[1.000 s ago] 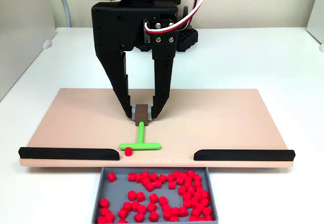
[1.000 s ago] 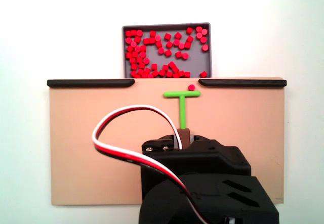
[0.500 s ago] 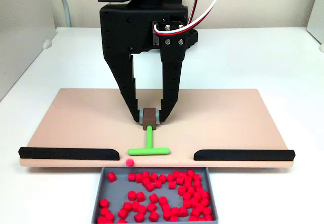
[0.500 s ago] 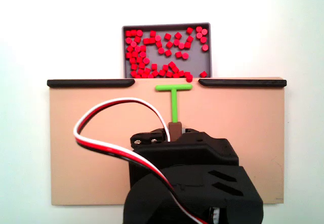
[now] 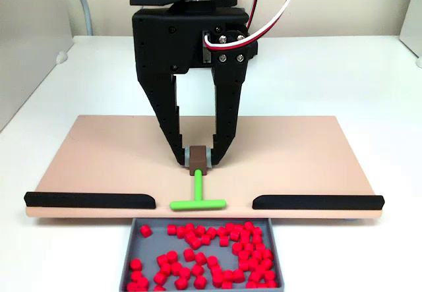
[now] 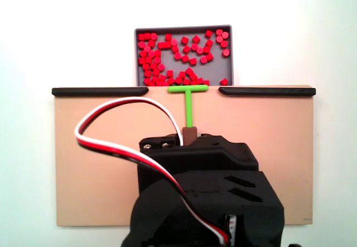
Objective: Push granules from bottom to the grey container
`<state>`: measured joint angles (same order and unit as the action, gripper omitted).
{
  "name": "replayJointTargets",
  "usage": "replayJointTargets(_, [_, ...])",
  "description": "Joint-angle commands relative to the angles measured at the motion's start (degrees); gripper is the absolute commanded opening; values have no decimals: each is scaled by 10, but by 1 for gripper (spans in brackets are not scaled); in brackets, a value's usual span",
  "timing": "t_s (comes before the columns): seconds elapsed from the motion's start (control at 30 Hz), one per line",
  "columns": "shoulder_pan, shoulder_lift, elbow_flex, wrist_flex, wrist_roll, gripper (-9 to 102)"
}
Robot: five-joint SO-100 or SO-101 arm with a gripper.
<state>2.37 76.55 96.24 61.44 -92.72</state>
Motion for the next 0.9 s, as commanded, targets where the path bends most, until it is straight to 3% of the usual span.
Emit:
replayJointTargets(0.0, [-7, -19, -6, -4, -2, -1])
replayJointTargets(0.87, [-4, -21, -102, 4, -20, -1])
